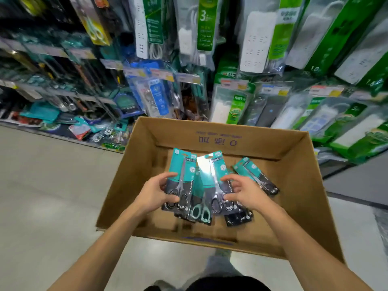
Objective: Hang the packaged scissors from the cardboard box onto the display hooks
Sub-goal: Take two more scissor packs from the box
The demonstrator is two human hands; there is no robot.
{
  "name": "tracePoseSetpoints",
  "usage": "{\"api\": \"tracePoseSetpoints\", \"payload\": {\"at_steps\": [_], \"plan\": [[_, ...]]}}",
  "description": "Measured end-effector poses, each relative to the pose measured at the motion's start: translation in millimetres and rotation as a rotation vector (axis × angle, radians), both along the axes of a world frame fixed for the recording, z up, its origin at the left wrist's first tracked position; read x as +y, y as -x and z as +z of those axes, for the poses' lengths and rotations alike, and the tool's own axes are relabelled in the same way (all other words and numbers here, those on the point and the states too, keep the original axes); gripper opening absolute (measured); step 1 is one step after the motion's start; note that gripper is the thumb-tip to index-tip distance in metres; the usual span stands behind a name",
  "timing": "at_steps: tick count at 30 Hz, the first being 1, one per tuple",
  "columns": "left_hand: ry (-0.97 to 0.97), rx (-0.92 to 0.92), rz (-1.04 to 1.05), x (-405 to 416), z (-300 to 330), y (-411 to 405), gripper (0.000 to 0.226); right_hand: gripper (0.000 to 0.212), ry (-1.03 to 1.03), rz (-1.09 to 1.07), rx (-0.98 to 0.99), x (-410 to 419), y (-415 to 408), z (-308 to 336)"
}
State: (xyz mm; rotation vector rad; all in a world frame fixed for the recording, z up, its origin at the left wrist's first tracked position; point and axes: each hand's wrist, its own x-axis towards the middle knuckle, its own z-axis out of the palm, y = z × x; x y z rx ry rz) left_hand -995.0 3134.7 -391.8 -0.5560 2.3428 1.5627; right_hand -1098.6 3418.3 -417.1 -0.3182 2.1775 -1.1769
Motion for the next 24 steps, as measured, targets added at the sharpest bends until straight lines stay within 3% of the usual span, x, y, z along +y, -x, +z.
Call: {"api": "tracePoseSetpoints", "payload": {"at_steps": [11,24], "plan": [[0.001,0.377,0.263,-137,102,-121,0.07,0.048,0.325,0.091,0.232,-172,-79,123],[0.021,0.5,0.505,-266,138,-231,0.068,0.049,0.464,0.312,0.266,-353,-143,148]]}}
